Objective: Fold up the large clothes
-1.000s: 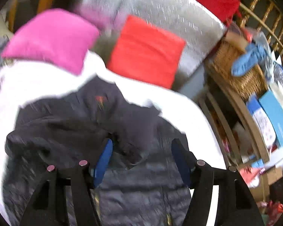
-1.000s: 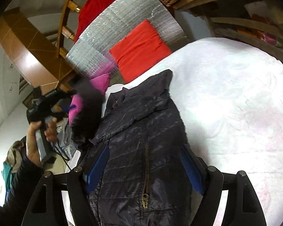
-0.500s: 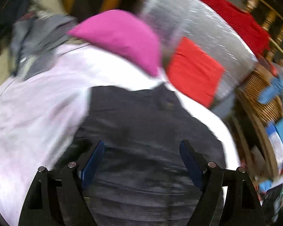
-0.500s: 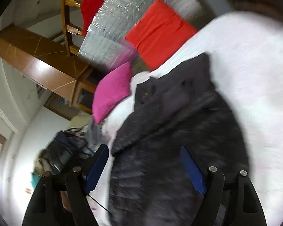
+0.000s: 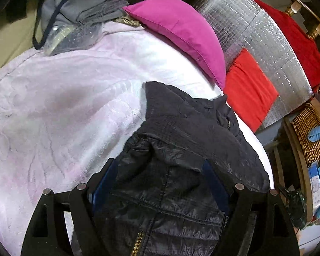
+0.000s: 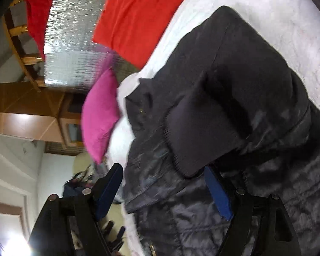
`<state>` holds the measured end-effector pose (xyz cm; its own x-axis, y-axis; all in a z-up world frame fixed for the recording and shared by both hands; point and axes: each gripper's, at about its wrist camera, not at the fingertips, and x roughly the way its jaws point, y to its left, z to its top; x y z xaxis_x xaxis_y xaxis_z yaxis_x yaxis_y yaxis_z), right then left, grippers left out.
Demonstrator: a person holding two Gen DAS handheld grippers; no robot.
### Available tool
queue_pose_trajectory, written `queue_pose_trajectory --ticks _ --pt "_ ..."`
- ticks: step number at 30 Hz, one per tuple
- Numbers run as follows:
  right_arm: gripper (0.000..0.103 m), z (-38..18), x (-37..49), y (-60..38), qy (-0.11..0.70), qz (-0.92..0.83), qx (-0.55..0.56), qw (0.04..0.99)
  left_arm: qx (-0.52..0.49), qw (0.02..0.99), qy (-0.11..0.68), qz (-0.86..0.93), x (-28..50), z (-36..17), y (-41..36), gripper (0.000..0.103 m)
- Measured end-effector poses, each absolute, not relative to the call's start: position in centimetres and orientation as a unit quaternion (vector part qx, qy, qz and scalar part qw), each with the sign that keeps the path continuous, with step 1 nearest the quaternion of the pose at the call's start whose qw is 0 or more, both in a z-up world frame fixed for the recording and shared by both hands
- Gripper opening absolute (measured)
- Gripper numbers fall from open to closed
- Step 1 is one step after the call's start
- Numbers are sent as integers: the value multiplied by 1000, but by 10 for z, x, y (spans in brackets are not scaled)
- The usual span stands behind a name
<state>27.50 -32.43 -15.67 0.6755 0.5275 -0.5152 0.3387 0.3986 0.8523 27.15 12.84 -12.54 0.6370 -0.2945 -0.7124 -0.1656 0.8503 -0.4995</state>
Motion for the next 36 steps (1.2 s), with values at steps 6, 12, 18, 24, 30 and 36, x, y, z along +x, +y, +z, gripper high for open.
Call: queue_pose_trajectory --ticks 6,12,18,24,30,36 --pt "34 -162 287 -323 430 20 493 756 -300 843 441 -64 281 -137 115 82" --pt "13 -124 294 -314 419 9 399 816 -327 828 448 -79 289 -141 103 82" --pt "12 -57 288 -299 353 15 285 891 -341 825 445 -74 299 -145 97 82" --pt "16 -131 299 -321 427 8 335 840 -379 792 473 -71 305 -165 91 82" --pt "16 -135 296 -329 421 23 335 842 -409 779 466 -94 307 -160 94 82" --pt "13 -103 292 -323 400 38 299 866 -466 756 448 -105 323 -164 108 64"
